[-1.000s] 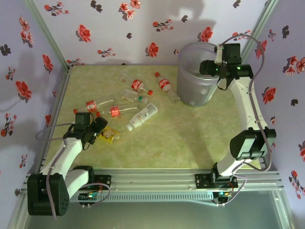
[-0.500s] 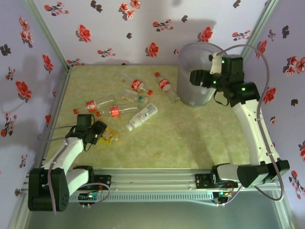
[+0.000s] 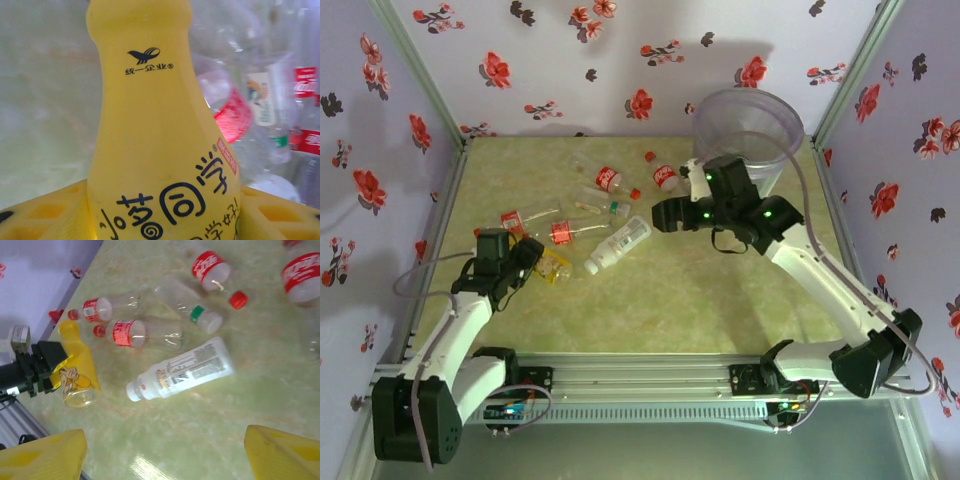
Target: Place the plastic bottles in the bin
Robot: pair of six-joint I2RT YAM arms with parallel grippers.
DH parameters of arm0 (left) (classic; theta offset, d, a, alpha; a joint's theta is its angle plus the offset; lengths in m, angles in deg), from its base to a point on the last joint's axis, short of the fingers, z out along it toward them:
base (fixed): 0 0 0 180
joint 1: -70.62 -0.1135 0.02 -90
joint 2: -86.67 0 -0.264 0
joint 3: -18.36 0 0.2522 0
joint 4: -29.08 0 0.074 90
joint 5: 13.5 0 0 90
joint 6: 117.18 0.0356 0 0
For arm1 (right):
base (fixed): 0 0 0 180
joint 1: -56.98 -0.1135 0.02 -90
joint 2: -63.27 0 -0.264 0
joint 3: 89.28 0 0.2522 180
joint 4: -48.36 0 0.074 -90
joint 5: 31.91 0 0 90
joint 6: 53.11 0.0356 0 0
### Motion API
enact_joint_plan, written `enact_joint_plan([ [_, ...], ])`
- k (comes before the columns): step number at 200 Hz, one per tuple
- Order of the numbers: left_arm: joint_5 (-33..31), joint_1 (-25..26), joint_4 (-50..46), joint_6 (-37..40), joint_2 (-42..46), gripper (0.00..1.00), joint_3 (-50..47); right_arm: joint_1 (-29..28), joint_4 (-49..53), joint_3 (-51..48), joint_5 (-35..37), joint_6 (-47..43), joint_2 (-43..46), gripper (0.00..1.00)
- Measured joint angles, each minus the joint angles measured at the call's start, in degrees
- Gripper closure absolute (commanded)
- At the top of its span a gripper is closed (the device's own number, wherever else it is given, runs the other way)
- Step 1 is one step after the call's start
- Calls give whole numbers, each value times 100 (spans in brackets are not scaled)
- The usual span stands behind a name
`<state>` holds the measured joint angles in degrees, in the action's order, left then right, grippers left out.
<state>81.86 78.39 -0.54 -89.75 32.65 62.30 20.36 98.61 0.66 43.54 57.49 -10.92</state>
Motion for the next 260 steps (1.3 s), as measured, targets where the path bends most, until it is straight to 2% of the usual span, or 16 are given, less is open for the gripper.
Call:
enact_joint_plan([
  [30, -2, 490, 267, -144, -219, 79, 413, -417, -385, -50, 13, 264, -466, 11],
  [58, 26, 1054, 654, -144, -828, 91, 1003, -704, -765, -116, -149, 514, -833, 8],
  [93, 262, 1443, 1333, -149, -1482, 98, 1464, -780, -1191, -350, -411, 850, -973, 8],
  [148, 599, 1906, 1878, -146, -2120, 100, 2015, -745, -1617, -522, -654, 1086, -1167, 9],
  [227, 833, 2243, 2406, -387, -2481, 100, 2048, -420, -2382, -927, -999, 1421, -1464, 14],
  [260, 841, 2284, 2579, -487, -2555, 98, 2048, -358, -2686, -988, -1163, 1572, -1510, 26],
])
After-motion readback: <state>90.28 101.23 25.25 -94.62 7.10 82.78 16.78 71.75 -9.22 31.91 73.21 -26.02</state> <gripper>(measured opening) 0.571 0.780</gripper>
